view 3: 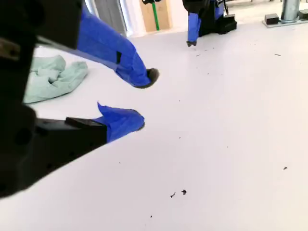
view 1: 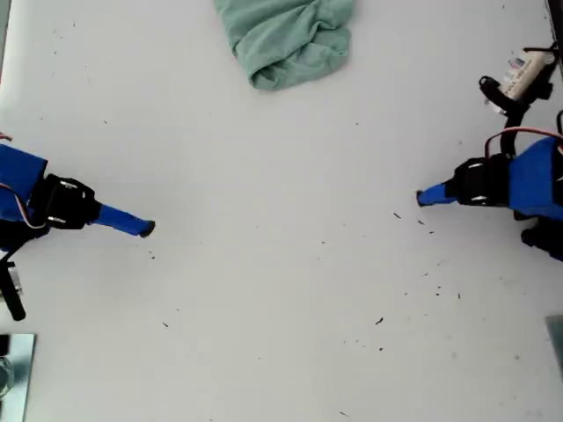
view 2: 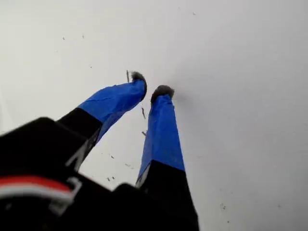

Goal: Fold t shirt

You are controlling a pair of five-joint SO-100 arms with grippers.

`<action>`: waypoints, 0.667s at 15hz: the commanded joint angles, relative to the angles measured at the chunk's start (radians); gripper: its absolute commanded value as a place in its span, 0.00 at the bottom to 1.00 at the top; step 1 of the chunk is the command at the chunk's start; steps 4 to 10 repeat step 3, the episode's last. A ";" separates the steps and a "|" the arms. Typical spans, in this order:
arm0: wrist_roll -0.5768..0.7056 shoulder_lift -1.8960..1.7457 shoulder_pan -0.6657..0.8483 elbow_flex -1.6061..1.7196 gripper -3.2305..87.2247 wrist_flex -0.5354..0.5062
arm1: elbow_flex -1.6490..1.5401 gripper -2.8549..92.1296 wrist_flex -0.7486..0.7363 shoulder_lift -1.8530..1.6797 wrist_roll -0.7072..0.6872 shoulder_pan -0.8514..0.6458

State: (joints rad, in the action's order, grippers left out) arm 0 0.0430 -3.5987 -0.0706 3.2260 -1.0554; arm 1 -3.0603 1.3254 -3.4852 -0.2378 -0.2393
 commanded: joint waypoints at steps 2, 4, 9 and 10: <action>0.008 -0.006 -0.009 0.009 0.15 0.015 | -0.049 0.09 0.008 -0.015 -0.483 -0.020; 0.008 -0.006 -0.009 0.009 0.15 0.015 | -0.049 0.09 0.008 -0.015 -0.482 -0.020; 0.008 -0.006 -0.009 0.009 0.15 0.015 | -0.049 0.09 0.008 -0.015 -0.482 -0.020; 0.008 -0.006 -0.009 0.009 0.15 0.015 | -0.049 0.09 0.008 -0.015 -0.482 -0.020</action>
